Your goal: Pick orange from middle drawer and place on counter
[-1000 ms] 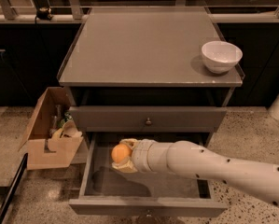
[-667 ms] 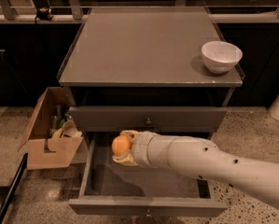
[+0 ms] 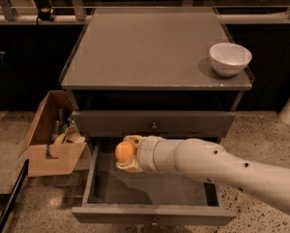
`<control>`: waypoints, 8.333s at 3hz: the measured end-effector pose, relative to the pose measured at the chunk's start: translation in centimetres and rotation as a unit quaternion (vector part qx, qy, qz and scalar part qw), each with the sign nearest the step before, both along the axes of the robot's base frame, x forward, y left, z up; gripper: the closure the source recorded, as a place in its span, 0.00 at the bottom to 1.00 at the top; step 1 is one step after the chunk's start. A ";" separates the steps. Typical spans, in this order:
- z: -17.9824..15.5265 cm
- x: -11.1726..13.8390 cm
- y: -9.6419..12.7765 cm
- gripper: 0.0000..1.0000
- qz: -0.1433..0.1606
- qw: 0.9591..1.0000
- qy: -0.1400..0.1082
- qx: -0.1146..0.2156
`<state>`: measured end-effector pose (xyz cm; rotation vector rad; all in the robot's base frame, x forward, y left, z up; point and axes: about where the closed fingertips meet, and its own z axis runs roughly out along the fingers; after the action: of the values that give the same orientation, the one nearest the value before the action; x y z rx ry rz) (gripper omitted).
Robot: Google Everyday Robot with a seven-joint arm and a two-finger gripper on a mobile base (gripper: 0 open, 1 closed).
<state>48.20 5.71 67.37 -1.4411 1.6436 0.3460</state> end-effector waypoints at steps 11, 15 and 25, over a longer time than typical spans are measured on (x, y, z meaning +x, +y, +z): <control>18.4 9.5 -10.0 1.00 0.069 0.975 -0.118 0.173; 19.4 14.6 -7.7 1.00 -0.026 0.971 -0.132 0.198; 18.0 27.4 -8.8 0.04 -0.165 0.966 -0.141 0.143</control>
Offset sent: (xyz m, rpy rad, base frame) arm -0.0158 -0.0706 0.0927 -0.1145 -0.0079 0.3424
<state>75.62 -3.07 85.41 -0.9348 1.4970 0.1694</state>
